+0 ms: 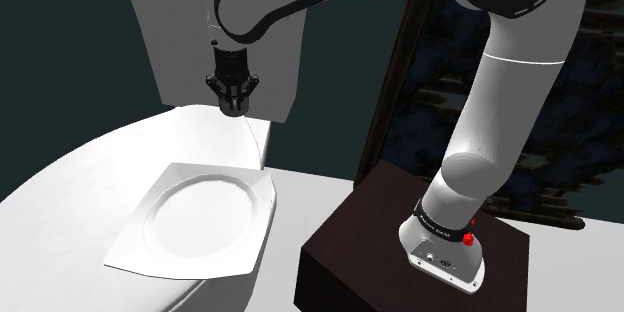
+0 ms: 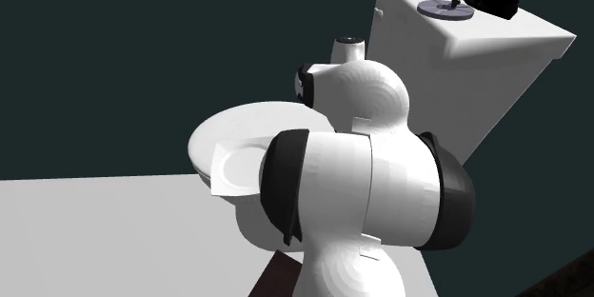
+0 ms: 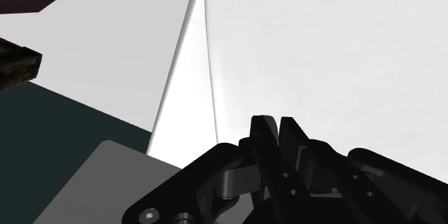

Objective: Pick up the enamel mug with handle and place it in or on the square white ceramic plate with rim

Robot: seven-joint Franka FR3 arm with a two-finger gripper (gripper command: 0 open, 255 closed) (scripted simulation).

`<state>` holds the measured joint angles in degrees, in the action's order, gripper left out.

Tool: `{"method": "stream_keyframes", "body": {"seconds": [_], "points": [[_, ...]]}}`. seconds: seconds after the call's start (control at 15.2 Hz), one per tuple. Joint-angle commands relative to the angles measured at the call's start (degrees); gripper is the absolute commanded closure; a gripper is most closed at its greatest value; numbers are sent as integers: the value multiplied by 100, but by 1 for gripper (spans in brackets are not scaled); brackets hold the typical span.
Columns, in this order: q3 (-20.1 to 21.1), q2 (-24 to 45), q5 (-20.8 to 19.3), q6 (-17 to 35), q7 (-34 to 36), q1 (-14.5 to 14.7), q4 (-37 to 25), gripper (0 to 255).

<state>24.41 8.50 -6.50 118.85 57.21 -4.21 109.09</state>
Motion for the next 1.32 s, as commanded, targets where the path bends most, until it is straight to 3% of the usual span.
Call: {"method": "stream_keyframes", "body": {"seconds": [0.0,0.26,1.25], "points": [[-5,5,-3,1,0,-4,2,255],[-5,3,-2,2,0,-4,4,255],[20,-248,155,-1088,-136,-18,-864,255]]}}
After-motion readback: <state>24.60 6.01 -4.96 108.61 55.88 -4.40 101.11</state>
